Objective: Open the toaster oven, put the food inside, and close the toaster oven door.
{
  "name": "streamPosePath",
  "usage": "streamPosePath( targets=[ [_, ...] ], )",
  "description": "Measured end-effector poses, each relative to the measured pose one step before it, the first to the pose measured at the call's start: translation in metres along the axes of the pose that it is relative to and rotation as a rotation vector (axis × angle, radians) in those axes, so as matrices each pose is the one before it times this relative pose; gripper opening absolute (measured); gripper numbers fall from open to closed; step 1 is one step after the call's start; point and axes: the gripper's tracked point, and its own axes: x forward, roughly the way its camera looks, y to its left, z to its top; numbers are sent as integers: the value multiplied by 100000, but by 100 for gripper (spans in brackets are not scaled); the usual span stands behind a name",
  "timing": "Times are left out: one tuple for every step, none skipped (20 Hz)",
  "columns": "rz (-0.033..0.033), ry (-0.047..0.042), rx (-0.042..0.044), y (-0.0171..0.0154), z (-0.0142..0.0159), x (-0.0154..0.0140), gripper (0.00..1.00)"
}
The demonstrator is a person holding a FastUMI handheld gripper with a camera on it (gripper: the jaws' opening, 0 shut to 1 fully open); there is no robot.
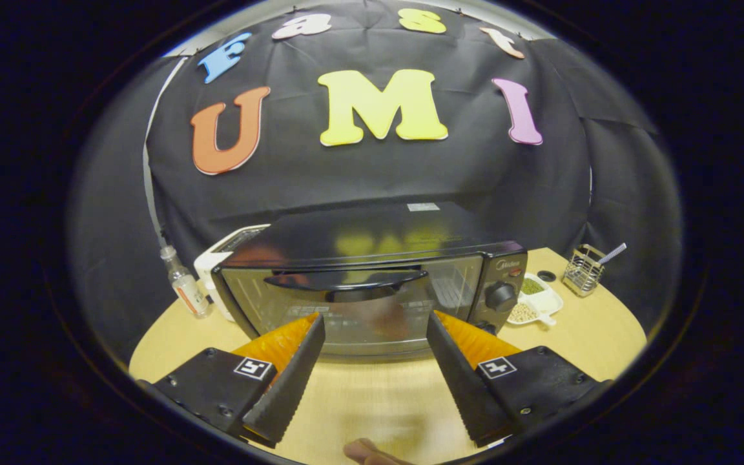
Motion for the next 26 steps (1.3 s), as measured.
streamPosePath(
  targets=[
    [277, -453, 176, -216, 445, -1253, 100],
    [74, -485, 163, -142, 552, -1326, 100],
    [94, -766, -207, -3, 579, -1634, 100],
    [21, -1751, -450, -70, 919, -1691, 100],
    [-267, -2954, -422, -88, 1204, -1807, 100],
    [96, -3640, -1062, 36, 1228, -1885, 100],
    [529, -3621, -1803, 213, 1141, -1918, 100],
    [-373, -3582, -1708, -127, 1126, -1886, 100],
    [-1135, -3987, -1468, -334, 1206, -1735, 100],
    [-656, -3695, -1594, -244, 1338, -1744, 100],
    [-688, -2747, -1469, -161, 1138, -1492, 100],
    [-802, -2165, -1025, -174, 768, -1472, 100],
    [19, -1752, -751, -486, 868, -1639, 100],
    [920, -1916, -410, 169, 1066, -1450, 100],
    [445, -2950, -378, -56, 1422, -1316, 100],
    [198, -3692, -707, -168, 1532, -1483, 100],
    [152, -3652, -884, -288, 1334, -1446, 100],
    [216, -3189, -724, -247, 1150, -1274, 100],
    [249, -2503, -564, -128, 653, -1300, 100],
    [-48, -1558, 289, -118, 538, -1297, 100],
    [-817, -1836, 775, -385, 601, -1145, 100],
    [-650, -942, 336, -251, 421, -1150, 100],
    [-445, -1251, -337, -192, 503, -1009, 100],
    [242, -1096, -749, -146, 398, -611, 100],
    [548, -1190, -924, 124, 433, -882, 100],
    [447, -347, -652, 123, 208, -693, 100]
  ],
)
